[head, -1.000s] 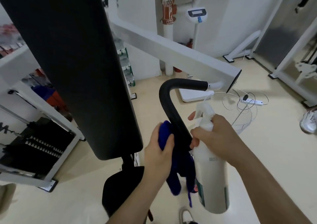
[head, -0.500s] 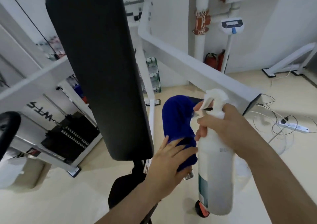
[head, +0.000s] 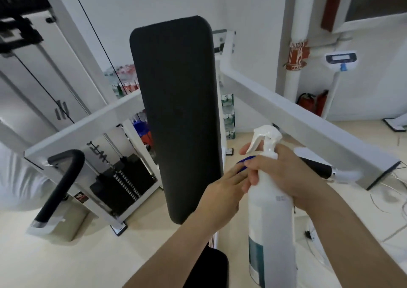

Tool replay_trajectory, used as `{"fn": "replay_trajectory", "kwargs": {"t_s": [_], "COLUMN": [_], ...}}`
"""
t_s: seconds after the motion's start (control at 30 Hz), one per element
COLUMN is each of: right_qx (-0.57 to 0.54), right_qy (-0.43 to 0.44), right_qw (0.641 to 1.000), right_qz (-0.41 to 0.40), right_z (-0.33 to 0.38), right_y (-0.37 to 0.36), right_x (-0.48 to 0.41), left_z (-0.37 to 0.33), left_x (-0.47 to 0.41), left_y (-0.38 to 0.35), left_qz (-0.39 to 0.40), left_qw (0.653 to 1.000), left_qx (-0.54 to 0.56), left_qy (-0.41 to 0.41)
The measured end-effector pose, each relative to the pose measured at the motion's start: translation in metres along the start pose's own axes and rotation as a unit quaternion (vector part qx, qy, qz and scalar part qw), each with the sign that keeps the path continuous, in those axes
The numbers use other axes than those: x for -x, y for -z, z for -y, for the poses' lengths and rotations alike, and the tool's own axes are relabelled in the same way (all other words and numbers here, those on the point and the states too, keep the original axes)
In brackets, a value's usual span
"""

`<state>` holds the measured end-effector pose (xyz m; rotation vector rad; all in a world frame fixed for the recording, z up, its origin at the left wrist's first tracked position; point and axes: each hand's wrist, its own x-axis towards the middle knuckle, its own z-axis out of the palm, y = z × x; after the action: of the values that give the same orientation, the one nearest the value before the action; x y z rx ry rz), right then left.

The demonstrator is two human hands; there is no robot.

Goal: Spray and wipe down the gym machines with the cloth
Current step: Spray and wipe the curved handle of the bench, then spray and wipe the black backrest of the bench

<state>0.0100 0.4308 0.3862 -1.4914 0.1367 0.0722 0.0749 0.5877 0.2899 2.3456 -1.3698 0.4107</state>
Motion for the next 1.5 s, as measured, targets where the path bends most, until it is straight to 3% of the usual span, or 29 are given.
{"fn": "replay_trajectory", "kwargs": {"t_s": [0.07, 0.17, 0.27, 0.53, 0.67, 0.87, 1.03, 1.23, 1.5], "right_qx": [0.002, 0.022, 0.063, 0.097, 0.106, 0.156, 0.124, 0.189, 0.153], "right_qy": [0.007, 0.026, 0.039, 0.093, 0.104, 0.146, 0.133, 0.136, 0.129], "right_qw": [1.000, 0.999, 0.996, 0.968, 0.957, 0.930, 0.942, 0.940, 0.974], "right_qz": [0.000, -0.009, -0.044, -0.213, -0.249, -0.300, -0.282, -0.248, -0.101], "right_z": [0.005, 0.016, 0.028, 0.064, 0.089, 0.119, 0.137, 0.131, 0.140], "right_y": [-0.017, -0.050, -0.080, -0.147, -0.153, -0.139, -0.114, -0.107, -0.131], "right_x": [-0.007, -0.020, -0.035, -0.099, -0.126, -0.174, -0.206, -0.227, -0.255], "left_z": [0.018, 0.060, 0.093, 0.156, 0.179, 0.202, 0.216, 0.230, 0.253], "left_x": [0.001, 0.009, 0.013, 0.010, -0.011, -0.045, -0.083, -0.094, -0.088], "left_y": [0.020, 0.066, 0.104, 0.173, 0.186, 0.185, 0.182, 0.174, 0.173], "left_qz": [-0.044, -0.080, -0.111, -0.133, -0.132, -0.149, -0.185, -0.208, -0.226], "left_qw": [0.991, 0.937, 0.877, 0.806, 0.775, 0.760, 0.732, 0.711, 0.712], "left_qx": [0.080, 0.212, 0.317, 0.453, 0.504, 0.534, 0.557, 0.572, 0.554], "left_qy": [0.096, 0.267, 0.344, 0.358, 0.357, 0.340, 0.346, 0.352, 0.367]}}
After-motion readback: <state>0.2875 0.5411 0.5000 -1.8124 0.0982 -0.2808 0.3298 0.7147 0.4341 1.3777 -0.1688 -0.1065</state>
